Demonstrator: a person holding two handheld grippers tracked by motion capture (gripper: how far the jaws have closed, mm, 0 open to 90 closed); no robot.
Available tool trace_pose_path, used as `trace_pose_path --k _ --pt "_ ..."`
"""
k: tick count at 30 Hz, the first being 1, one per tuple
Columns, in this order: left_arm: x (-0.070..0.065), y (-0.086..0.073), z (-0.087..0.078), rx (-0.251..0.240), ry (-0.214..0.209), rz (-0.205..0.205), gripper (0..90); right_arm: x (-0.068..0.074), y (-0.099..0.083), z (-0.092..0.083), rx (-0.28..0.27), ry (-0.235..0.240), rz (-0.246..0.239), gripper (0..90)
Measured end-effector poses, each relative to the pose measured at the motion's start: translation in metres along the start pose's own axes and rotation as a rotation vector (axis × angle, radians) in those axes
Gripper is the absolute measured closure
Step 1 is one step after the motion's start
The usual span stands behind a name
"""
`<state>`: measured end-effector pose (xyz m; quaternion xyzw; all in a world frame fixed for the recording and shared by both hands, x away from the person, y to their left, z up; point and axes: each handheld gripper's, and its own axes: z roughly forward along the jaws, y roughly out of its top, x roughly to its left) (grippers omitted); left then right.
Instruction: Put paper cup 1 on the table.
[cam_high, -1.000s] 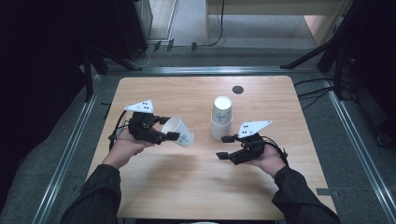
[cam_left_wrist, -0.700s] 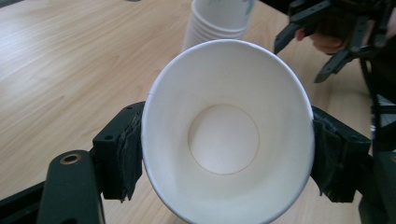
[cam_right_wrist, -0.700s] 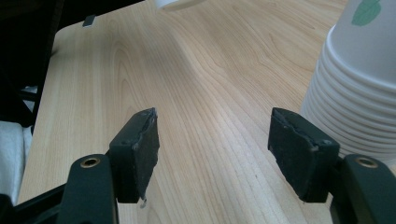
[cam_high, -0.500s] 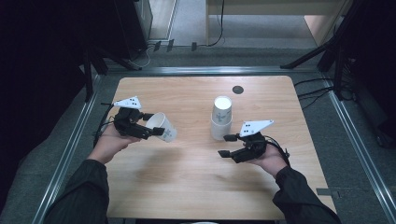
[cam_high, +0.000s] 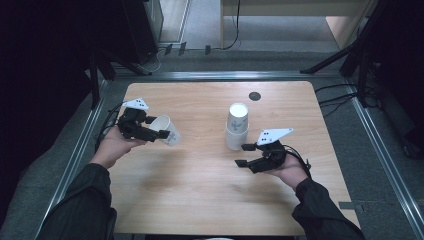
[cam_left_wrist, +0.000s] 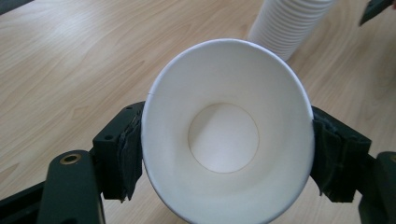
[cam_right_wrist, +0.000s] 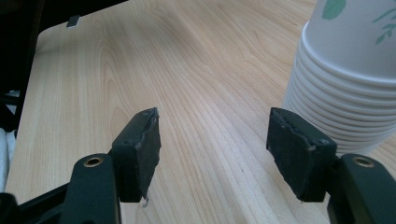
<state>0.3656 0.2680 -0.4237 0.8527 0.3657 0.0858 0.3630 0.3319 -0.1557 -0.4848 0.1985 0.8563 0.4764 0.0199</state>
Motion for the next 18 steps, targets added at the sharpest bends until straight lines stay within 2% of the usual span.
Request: trace_pose_path --k 5,11,18 --pt "0.011 0.001 0.004 0.039 0.035 -0.024 23.1 -0.002 -0.001 0.001 0.005 -0.004 0.007 35.9" --pt "0.018 0.000 0.011 0.088 0.086 -0.025 23.1 -0.001 -0.001 0.001 0.009 -0.004 0.011 35.9" --pt "0.025 -0.002 0.023 0.141 0.112 -0.027 23.1 -0.001 -0.002 0.001 0.010 -0.003 0.012 36.0"
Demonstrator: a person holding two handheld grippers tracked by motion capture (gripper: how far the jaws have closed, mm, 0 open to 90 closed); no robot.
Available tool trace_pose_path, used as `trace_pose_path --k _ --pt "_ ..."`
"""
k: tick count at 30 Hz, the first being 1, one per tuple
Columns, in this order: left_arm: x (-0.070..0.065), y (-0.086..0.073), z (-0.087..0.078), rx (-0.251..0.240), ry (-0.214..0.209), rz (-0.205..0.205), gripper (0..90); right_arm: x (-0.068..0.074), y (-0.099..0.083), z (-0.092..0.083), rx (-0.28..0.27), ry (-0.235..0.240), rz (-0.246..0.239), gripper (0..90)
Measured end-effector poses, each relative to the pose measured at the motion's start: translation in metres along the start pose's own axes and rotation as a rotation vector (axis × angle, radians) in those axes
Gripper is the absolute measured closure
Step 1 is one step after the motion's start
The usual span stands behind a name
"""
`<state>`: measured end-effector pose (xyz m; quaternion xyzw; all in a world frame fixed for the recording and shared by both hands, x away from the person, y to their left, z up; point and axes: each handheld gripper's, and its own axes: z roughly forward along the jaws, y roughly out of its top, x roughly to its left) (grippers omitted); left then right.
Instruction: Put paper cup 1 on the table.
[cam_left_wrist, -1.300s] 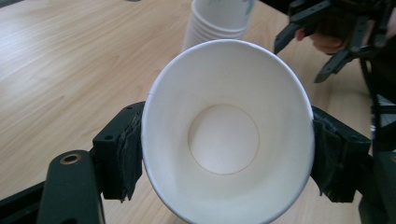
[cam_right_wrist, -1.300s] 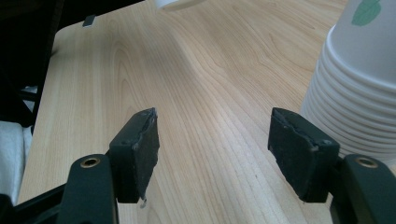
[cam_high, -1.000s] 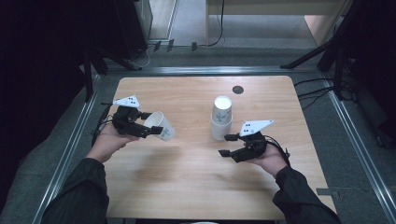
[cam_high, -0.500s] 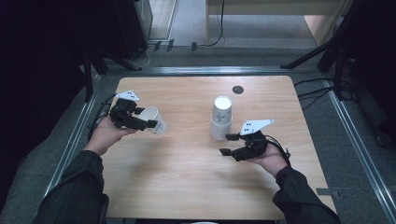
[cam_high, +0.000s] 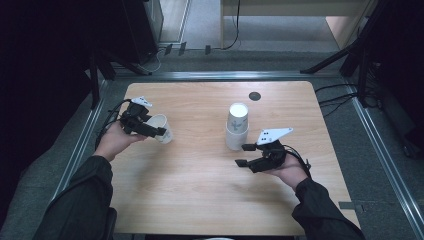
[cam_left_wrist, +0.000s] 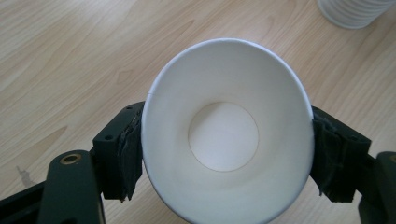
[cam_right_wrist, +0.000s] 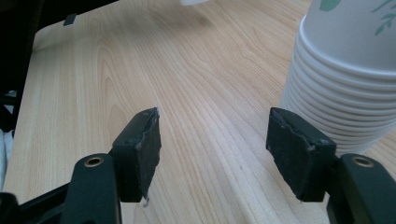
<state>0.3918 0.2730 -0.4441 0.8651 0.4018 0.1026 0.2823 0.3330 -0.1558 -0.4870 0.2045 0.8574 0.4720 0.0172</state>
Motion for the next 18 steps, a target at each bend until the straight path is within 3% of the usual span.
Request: trace_pose_path --k 6,18 --pt "-0.001 0.001 0.009 0.033 0.024 0.015 23.0 0.000 0.000 0.000 -0.001 -0.001 0.000 36.1" --pt "-0.005 -0.001 0.027 0.042 0.008 0.011 22.9 0.001 0.000 0.001 0.001 -0.004 -0.008 37.0"
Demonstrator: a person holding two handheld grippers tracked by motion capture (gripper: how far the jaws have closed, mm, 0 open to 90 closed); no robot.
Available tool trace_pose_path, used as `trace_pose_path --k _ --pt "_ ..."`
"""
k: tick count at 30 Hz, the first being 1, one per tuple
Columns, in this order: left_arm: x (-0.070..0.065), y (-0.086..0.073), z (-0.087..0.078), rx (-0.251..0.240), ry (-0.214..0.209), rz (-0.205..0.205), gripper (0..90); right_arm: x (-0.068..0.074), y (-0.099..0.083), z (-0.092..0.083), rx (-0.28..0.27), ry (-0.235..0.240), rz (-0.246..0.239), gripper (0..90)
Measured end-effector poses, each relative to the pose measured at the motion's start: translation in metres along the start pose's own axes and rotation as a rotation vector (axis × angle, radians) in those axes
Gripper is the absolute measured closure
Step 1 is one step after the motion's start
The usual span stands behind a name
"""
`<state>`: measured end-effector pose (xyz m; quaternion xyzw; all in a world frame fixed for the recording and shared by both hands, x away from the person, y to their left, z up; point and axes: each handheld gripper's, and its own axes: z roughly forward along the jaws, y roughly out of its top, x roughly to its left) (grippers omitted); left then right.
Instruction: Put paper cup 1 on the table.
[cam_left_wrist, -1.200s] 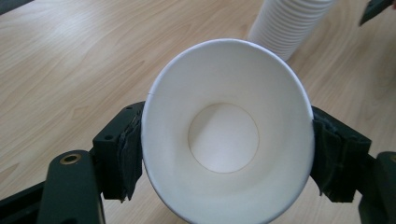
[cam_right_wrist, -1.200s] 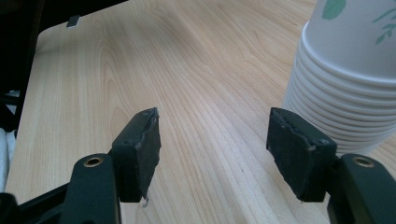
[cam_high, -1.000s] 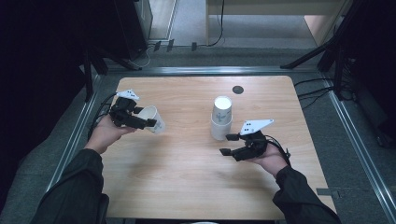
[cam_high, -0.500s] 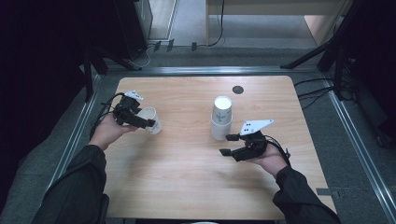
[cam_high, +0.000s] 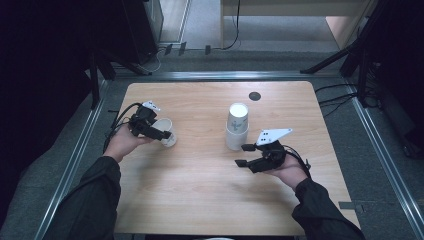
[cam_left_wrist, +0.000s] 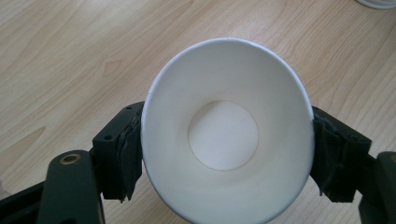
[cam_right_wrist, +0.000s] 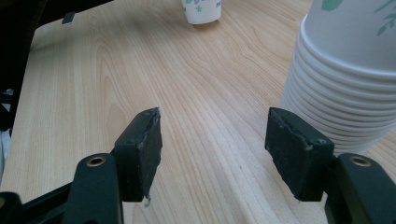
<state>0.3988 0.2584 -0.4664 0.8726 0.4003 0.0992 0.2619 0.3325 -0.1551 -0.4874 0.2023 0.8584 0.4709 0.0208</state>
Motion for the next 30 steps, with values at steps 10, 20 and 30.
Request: trace_pose_path --k 10,20,30 --pt "0.0001 -0.0005 0.0044 0.016 0.016 0.021 22.3 0.0000 0.0001 -0.0005 -0.003 -0.002 0.001 37.3" --pt "-0.0018 -0.0013 0.0073 0.013 0.012 0.011 21.0 0.0002 0.0003 -0.0009 -0.004 -0.004 0.001 38.0" --pt "-0.0007 -0.0014 0.0080 0.014 -0.005 -0.018 18.1 0.0002 0.0004 -0.0011 -0.006 -0.004 0.002 38.3"
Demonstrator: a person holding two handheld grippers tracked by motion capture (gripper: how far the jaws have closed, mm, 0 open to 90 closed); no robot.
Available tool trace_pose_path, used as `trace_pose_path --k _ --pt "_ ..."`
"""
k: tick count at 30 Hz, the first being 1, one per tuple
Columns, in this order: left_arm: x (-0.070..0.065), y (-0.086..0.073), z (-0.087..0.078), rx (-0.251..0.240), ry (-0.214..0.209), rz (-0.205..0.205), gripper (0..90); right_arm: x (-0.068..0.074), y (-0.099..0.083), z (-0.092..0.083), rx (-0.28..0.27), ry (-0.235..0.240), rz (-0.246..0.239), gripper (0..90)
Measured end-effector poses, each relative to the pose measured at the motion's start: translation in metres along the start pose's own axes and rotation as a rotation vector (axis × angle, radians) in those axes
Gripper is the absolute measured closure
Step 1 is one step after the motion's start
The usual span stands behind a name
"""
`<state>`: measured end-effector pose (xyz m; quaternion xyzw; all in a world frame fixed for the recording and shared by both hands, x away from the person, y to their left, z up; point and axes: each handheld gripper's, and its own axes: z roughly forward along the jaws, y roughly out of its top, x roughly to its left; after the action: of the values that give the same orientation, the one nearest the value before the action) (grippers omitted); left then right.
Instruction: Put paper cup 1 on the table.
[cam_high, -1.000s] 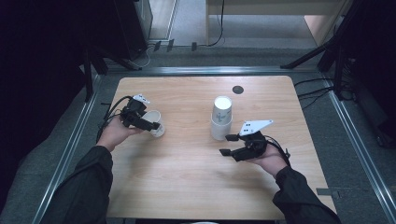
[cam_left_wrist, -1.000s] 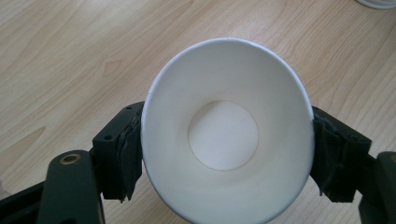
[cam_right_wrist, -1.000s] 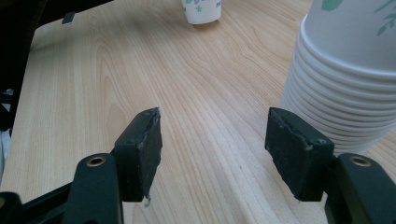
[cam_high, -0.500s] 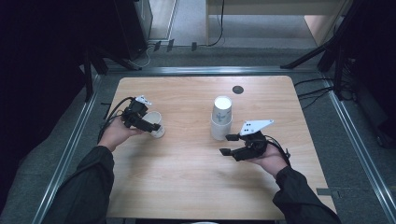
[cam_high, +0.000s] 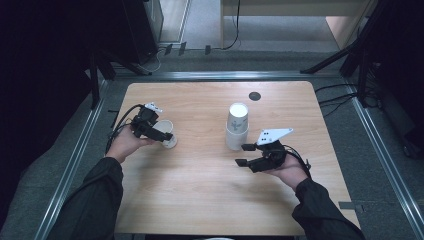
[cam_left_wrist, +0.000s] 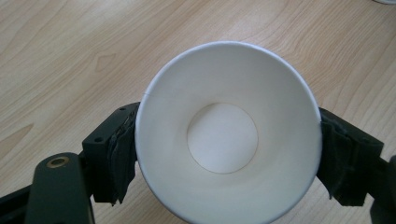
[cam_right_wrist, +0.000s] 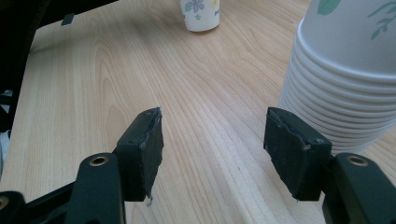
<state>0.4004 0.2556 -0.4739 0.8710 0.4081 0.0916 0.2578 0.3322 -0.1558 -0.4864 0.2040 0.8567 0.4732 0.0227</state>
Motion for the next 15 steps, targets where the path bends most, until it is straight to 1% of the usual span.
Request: trace_pose_path --k 3,5,9,12,15 --pt "-0.0001 0.0001 0.0005 0.008 -0.005 -0.008 17.3 -0.0001 0.0000 0.0000 0.001 0.000 0.000 38.3" --pt "-0.0006 0.0002 0.0008 0.011 0.004 -0.006 16.2 0.0000 0.0000 0.0000 0.000 0.000 0.000 38.4" --pt "-0.0012 0.0011 0.0011 0.012 -0.001 -0.007 13.3 -0.0001 0.0000 0.0002 0.002 0.000 0.000 38.5" --pt "-0.0019 0.0016 0.0010 0.007 -0.008 -0.012 13.1 0.0000 0.0000 0.0002 0.000 0.001 -0.002 38.6" --pt "-0.0026 0.0018 0.0019 0.014 -0.017 -0.015 13.0 -0.0005 -0.0001 0.0013 0.003 0.001 -0.008 38.6"
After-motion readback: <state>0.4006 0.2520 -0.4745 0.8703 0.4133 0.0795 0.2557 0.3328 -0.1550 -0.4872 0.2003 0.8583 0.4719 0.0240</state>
